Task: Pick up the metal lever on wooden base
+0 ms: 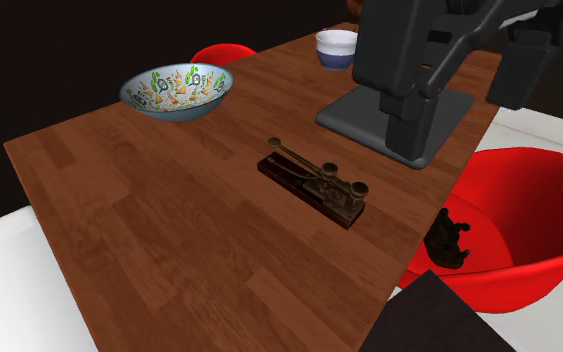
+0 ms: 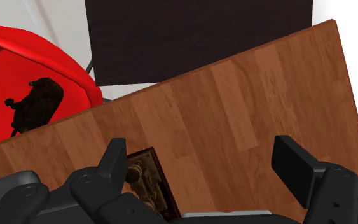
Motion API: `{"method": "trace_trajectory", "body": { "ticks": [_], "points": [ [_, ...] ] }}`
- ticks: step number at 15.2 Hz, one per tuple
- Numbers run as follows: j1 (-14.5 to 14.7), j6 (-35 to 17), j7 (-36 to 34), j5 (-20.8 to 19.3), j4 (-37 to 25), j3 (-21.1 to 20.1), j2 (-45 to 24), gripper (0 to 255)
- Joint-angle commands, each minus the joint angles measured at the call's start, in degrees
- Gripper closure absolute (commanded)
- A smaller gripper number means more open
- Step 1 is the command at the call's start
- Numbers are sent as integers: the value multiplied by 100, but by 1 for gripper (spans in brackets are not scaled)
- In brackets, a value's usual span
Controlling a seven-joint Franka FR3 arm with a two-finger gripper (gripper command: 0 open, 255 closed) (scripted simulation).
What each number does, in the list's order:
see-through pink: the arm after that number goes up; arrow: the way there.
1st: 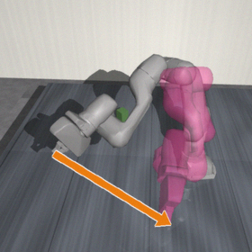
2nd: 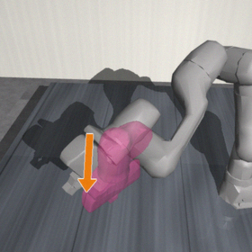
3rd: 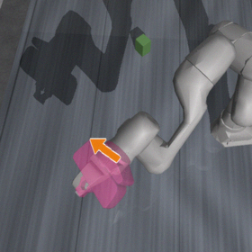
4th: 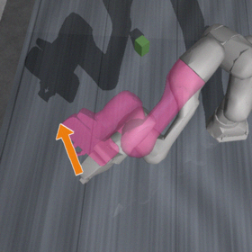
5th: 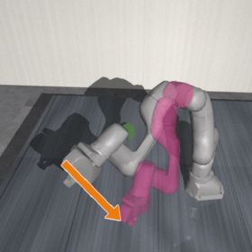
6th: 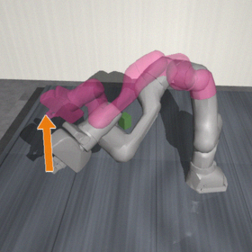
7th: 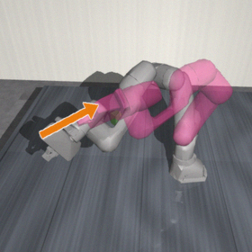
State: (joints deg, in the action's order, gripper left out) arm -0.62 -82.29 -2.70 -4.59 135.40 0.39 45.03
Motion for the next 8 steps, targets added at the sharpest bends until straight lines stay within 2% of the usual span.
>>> {"method": "trace_trajectory", "body": {
  "ticks": [1, 8],
  "points": [
    [0, 0, 0, 0, 0, 0, 0, 0],
    [-18, -1477, 469, -210, 437, 408, -853, 0]
  ]
}}
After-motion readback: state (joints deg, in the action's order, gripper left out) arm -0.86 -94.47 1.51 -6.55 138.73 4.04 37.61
